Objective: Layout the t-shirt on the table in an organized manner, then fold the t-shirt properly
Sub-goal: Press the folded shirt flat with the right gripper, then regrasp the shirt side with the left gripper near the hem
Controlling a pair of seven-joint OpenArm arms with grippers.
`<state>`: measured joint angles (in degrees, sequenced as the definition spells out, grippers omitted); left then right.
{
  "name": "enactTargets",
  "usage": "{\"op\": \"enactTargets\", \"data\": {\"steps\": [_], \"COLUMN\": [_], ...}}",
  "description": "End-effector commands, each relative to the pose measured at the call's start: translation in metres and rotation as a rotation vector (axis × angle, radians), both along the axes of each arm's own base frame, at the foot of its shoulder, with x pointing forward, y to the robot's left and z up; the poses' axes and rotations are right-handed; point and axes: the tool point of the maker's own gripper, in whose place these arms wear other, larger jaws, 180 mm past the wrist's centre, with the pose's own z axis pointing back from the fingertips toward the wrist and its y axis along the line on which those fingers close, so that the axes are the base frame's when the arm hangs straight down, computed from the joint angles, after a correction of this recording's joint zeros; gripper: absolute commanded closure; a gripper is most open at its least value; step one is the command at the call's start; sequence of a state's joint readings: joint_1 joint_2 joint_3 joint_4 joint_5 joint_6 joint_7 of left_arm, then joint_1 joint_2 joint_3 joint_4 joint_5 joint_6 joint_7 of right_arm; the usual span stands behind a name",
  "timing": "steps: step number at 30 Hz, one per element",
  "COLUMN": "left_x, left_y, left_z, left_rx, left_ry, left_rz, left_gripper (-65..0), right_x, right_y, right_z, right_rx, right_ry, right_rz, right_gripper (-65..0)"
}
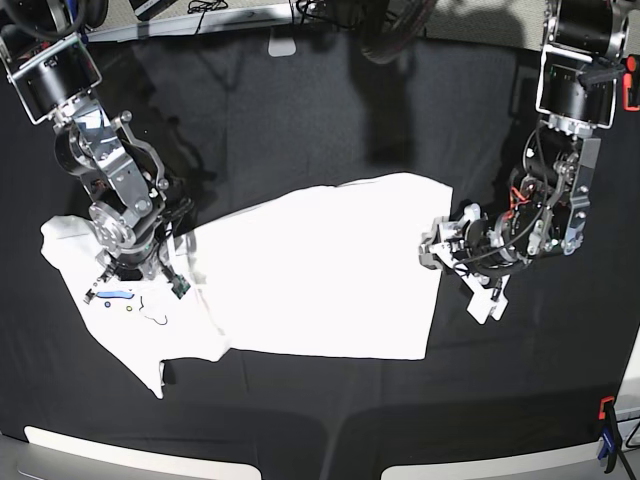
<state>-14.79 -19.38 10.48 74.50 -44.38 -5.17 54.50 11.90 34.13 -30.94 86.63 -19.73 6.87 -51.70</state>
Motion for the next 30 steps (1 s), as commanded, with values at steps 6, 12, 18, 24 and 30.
{"op": "enactTargets", "data": {"steps": [6, 12, 18, 24, 30], "left_x": [-0.007, -0.023, -0.015, -0.003, -0.012], "left_y": [-0.010, -0.020, -0.026, 0.006, -0.007], "left_z": [0.011, 0.019, 0.051, 0.029, 0.021], "left_rx": [0.012, 0.084, 0.129, 0.223, 0.048], "left_ry": [-0.017, -0.109, -0.312, -0.240, -0.106], "left_rz": [-0.161, -0.323, -0.275, -0.100, -0.014], "left_gripper": [-13.0, -13.0, -13.0, -13.0, -13.0], "right_x": [0.007, 0.004, -0.004, -0.017, -0.019], "right_y": [-0.012, -0.011, -0.011, -0.010, -0.010], "right_z": [0.018, 0.013, 0.006, -0.008, -0.009], "right_rx": [-0.036, -0.044, -0.046, -0.048, -0.048], "right_ry": [-0.038, -0.006, 0.015, 0.050, 0.053], "right_rz": [-0.037, -0.023, -0.021, -0.014, -0.013], "right_gripper": [0.0, 0.0, 0.0, 0.0, 0.0]}}
